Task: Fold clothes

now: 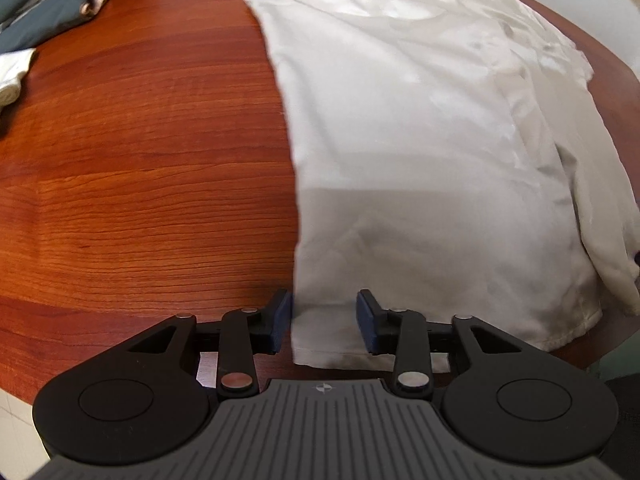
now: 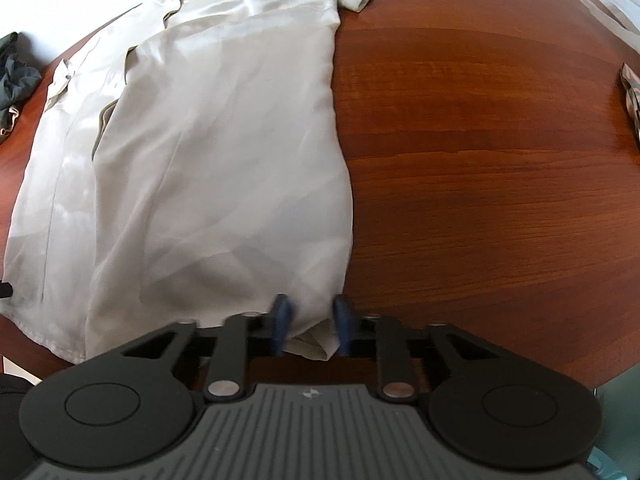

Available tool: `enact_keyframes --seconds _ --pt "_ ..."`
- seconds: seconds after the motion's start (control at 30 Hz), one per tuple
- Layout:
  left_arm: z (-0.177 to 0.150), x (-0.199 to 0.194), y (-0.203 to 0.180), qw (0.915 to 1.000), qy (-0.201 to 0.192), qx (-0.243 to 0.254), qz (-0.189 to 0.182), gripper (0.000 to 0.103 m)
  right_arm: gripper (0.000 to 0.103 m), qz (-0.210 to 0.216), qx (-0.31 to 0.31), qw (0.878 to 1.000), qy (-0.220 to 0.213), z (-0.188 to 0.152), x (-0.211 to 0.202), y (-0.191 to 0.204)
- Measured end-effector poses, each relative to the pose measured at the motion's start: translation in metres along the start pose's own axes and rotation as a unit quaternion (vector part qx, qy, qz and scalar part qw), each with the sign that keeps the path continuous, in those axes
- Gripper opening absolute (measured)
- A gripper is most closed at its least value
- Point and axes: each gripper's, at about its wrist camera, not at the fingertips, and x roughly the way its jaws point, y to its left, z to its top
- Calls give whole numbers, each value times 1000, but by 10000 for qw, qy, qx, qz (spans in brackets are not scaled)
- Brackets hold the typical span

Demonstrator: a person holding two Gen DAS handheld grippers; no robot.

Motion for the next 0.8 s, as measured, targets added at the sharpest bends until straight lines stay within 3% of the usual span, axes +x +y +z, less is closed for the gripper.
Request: enact_keyframes --seconds 0.03,0.13,0.53,0.8 --pt "-2 0 -5 9999 4 109 -3 12 11 18 -6 10000 8 0 0 1" --pt "-3 -5 -9 9998 -111 170 -23 4 3 51 -18 10000 -11 2 -2 4" --pt "9 -58 22 9997 -152 -129 117 2 2 142 -110 9996 -231 17 -52 9" --pt "-9 -42 32 9984 394 -300 280 2 2 0 -20 9998 183 5 -45 0"
